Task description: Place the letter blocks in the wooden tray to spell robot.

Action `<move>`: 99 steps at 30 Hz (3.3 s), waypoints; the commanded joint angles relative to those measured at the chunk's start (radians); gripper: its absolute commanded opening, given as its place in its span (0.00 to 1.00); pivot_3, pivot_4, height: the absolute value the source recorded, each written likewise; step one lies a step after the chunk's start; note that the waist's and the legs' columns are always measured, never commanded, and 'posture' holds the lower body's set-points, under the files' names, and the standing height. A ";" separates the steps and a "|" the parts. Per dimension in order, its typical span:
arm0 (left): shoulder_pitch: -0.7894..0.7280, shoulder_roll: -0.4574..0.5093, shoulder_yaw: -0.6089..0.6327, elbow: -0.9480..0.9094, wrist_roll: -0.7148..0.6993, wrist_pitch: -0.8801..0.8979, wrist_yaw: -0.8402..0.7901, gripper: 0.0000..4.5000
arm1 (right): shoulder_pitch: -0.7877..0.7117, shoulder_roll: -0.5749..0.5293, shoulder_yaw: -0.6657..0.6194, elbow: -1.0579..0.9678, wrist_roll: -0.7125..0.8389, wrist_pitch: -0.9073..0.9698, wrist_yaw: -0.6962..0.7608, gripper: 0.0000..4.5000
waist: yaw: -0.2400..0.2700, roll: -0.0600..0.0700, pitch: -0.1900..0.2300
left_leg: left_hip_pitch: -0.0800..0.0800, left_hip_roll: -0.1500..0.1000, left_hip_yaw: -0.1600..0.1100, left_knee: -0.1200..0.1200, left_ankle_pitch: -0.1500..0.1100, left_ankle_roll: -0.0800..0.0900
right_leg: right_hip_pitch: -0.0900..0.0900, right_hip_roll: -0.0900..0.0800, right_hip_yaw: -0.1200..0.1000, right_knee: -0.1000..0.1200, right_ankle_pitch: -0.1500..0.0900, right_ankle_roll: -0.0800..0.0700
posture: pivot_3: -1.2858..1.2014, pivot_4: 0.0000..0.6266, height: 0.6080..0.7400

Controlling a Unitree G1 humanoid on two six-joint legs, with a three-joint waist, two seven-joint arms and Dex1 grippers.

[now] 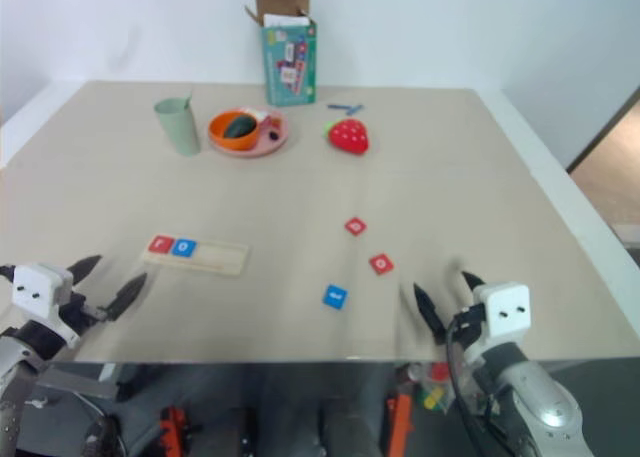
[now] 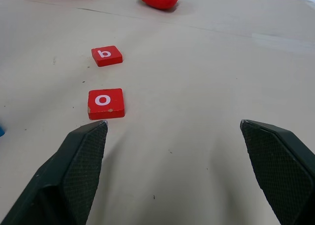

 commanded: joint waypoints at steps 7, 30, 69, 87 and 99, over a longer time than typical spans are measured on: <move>0.001 0.013 0.007 -0.037 0.002 0.007 0.007 1.00 | -0.045 -0.005 0.030 0.025 -0.018 -0.014 0.014 0.99 | 0.000 -0.001 0.000 | 0.000 0.000 0.000 0.000 0.000 0.000 | 0.000 0.000 0.000 0.000 0.000 0.000 | 0.52 0.24 1.00; -0.045 0.235 -0.186 -0.153 -0.062 0.030 -0.375 1.00 | -0.626 -0.208 0.324 0.273 0.167 0.071 0.624 0.99 | -0.002 0.000 0.000 | 0.001 0.000 0.001 0.000 0.000 0.001 | 0.000 0.001 -0.004 0.000 0.001 -0.001 | 0.52 0.24 1.00; -0.870 0.305 -0.681 0.708 0.275 -0.118 -0.925 0.35 | -0.739 -0.160 0.426 0.376 0.045 -0.085 0.721 1.00 | 0.006 0.002 0.001 | -0.002 0.000 -0.008 0.001 -0.001 0.002 | 0.000 0.005 -0.009 0.007 0.001 0.005 | 0.52 0.24 1.00; -0.945 0.225 -0.681 0.733 0.327 -0.125 -0.903 0.03 | -0.737 -0.155 0.444 0.394 0.029 -0.101 0.721 1.00 | 0.011 0.002 0.001 | -0.002 -0.001 -0.009 0.004 -0.001 0.002 | 0.002 0.005 -0.008 0.008 0.001 0.007 | 0.52 0.24 1.00; -0.903 0.268 -0.652 0.567 0.286 0.017 -0.912 0.75 | -0.739 -0.168 0.438 0.400 0.027 -0.100 0.728 1.00 | 0.009 0.003 0.001 | -0.002 -0.001 -0.010 0.003 -0.001 0.002 | 0.001 0.005 -0.009 0.008 0.001 0.007 | 0.52 0.24 1.00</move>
